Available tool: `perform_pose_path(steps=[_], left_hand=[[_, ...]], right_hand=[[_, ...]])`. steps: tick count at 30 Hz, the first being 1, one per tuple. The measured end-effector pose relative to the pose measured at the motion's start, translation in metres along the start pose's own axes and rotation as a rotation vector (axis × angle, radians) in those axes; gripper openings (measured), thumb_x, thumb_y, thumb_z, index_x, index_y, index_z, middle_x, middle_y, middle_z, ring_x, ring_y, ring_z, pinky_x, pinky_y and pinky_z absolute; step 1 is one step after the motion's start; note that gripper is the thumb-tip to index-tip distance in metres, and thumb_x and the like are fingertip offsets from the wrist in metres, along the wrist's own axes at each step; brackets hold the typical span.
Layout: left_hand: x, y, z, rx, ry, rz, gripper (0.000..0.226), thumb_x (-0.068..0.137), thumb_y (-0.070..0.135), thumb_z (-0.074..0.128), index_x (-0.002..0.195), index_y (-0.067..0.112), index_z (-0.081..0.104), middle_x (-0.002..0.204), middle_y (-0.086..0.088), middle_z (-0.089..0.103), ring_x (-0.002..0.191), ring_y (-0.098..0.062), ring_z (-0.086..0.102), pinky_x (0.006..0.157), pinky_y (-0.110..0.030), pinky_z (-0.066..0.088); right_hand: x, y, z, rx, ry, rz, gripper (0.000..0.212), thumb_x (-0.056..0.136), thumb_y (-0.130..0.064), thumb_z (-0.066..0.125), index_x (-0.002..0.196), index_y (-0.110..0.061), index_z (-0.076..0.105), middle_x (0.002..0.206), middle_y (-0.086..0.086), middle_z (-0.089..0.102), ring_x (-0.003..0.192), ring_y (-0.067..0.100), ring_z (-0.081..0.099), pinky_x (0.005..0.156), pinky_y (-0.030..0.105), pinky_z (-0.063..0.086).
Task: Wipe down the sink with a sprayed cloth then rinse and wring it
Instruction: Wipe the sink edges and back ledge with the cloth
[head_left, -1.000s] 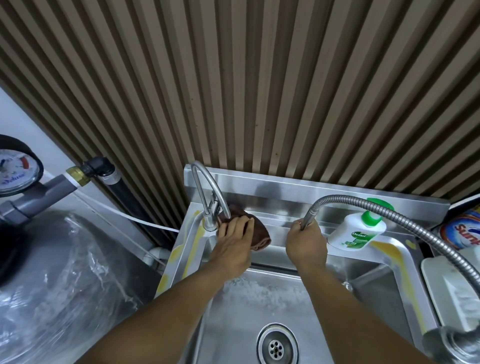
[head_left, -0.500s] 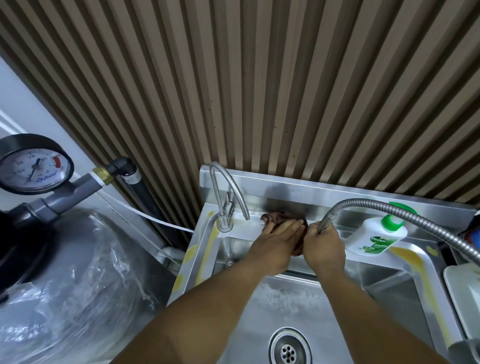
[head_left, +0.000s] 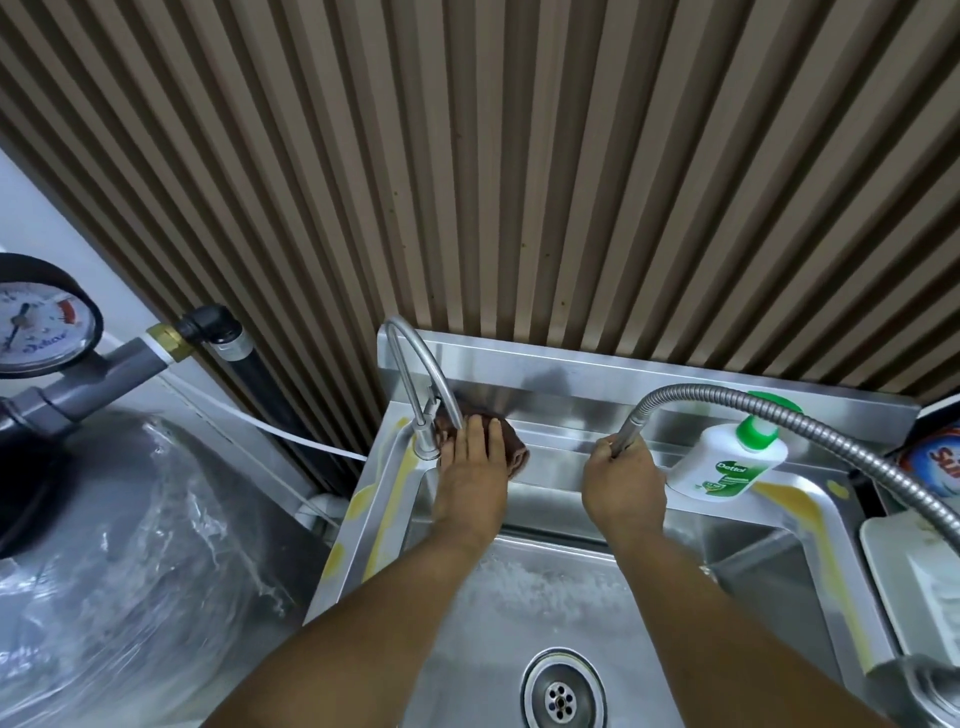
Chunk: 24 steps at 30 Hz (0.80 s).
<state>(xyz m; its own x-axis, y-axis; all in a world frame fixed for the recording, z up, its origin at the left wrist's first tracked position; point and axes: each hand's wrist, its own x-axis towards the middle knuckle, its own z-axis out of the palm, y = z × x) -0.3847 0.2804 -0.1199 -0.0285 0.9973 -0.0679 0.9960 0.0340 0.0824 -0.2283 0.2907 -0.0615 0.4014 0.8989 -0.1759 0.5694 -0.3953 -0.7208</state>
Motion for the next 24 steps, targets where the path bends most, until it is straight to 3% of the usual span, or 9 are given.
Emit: perform_pose_path(steps=[3,7,10,13,16,20,24], left_hand=[[-0.003,0.015,0.002,-0.059,-0.006,0.061,0.078,0.096,0.004,0.045,0.159,0.007,0.0,0.168,-0.015,0.0,0.155,-0.029,-0.003,0.124,-0.044,0.002],[0.001,0.047,-0.003,-0.202,0.003,0.367,0.072,0.094,0.005,0.049,0.159,0.011,0.02,0.167,-0.006,0.018,0.155,-0.022,0.011,0.122,-0.041,0.01],[0.005,0.049,-0.002,-0.226,-0.021,0.432,0.078,0.09,0.002,0.054,0.159,0.011,0.02,0.167,-0.005,0.018,0.154,-0.022,0.011,0.123,-0.042,0.011],[-0.001,0.03,0.001,-0.073,-0.05,0.299,0.08,0.095,0.005,0.048,0.161,0.011,0.003,0.169,-0.006,-0.002,0.155,-0.026,-0.002,0.125,-0.046,0.003],[-0.014,0.01,-0.004,-0.006,-0.117,0.06,0.091,0.092,-0.001,0.052,0.16,0.014,-0.006,0.166,-0.02,-0.011,0.153,-0.038,-0.01,0.125,-0.048,-0.003],[-0.022,0.005,-0.013,0.131,-0.162,-0.069,0.102,0.085,0.011,0.068,0.159,0.009,-0.002,0.163,-0.028,0.001,0.152,-0.042,0.002,0.121,-0.057,-0.008],[-0.003,0.017,-0.025,0.062,-0.145,-0.143,0.093,0.079,0.012,0.071,0.152,0.005,0.014,0.157,-0.027,0.014,0.147,-0.042,0.016,0.123,-0.055,0.004]], right_hand=[[0.0,0.001,0.001,-0.009,0.012,0.002,0.021,0.102,-0.03,0.042,0.097,-0.015,0.056,0.087,0.006,0.059,0.08,0.028,0.05,0.072,0.033,0.035],[0.003,0.002,0.004,-0.018,0.009,0.005,0.021,0.099,-0.033,0.043,0.095,-0.017,0.056,0.088,0.009,0.063,0.084,0.033,0.057,0.075,0.037,0.044],[0.004,0.003,0.005,-0.019,-0.002,-0.006,0.022,0.098,-0.035,0.043,0.092,-0.019,0.056,0.086,0.008,0.064,0.084,0.034,0.06,0.078,0.04,0.048],[0.002,0.002,0.002,-0.019,-0.007,-0.019,0.022,0.099,-0.034,0.043,0.091,-0.019,0.056,0.083,0.007,0.064,0.08,0.032,0.06,0.076,0.041,0.05],[0.001,0.002,-0.001,0.0,-0.024,-0.018,0.023,0.101,-0.032,0.042,0.092,-0.017,0.057,0.081,0.007,0.062,0.074,0.028,0.056,0.071,0.035,0.042],[-0.002,0.001,-0.003,0.011,-0.017,-0.021,0.023,0.103,-0.031,0.042,0.095,-0.016,0.057,0.078,0.004,0.06,0.067,0.02,0.052,0.07,0.032,0.038],[-0.001,0.003,-0.003,0.016,-0.03,-0.029,0.023,0.103,-0.031,0.041,0.094,-0.017,0.056,0.08,0.005,0.062,0.067,0.017,0.053,0.069,0.032,0.038]])
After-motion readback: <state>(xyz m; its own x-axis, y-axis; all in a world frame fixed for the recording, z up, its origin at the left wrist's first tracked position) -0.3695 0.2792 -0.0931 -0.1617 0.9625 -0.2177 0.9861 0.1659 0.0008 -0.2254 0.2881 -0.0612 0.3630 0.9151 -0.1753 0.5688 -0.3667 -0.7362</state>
